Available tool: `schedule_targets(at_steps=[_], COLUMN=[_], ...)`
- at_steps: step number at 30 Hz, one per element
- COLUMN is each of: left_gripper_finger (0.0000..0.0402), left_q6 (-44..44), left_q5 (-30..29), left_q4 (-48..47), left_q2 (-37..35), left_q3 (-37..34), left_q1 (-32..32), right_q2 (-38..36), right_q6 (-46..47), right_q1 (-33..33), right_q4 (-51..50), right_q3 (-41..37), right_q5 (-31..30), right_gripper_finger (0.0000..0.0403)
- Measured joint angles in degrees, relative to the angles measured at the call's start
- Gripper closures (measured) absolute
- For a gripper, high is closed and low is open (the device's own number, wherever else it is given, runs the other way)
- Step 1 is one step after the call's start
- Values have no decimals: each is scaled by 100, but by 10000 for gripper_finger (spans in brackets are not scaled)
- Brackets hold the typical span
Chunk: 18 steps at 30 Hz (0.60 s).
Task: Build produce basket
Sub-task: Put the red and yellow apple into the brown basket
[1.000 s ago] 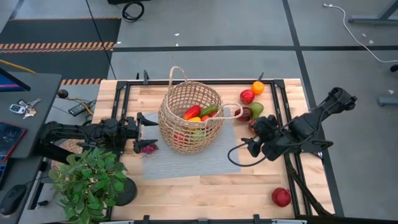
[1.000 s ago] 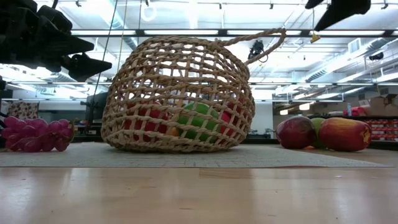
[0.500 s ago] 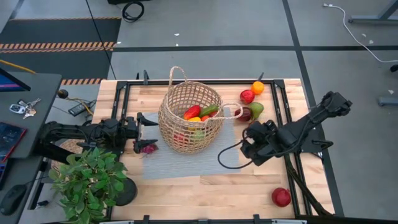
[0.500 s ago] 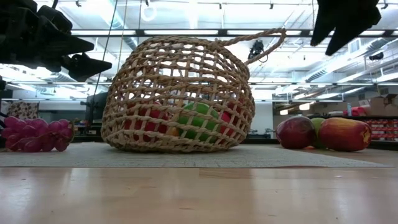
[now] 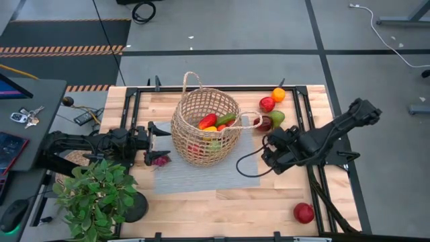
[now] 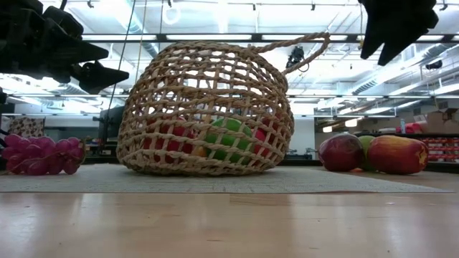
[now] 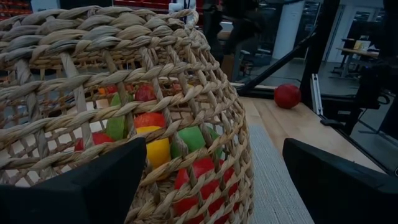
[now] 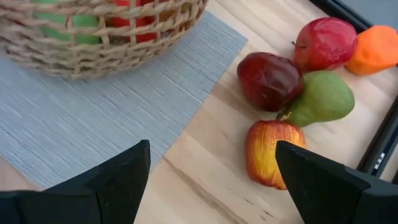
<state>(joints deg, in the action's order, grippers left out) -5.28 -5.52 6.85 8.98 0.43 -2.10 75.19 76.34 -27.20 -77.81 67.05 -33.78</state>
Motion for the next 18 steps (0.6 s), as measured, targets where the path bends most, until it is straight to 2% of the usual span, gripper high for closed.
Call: schedule_targets(at_steps=[10,18], left_gripper_finger=[15,15], left_q6=[-2,-4], left_q5=[0,1], left_q4=[0,0], left_q2=[-1,0], left_q3=[0,0], left_q1=[1,0], right_q2=[17,-144], right_q6=[84,-36], right_q1=[428,607], right_q4=[-14,268], right_q3=[-32,-873], right_q5=[174,692], right_gripper_finger=[54,54])
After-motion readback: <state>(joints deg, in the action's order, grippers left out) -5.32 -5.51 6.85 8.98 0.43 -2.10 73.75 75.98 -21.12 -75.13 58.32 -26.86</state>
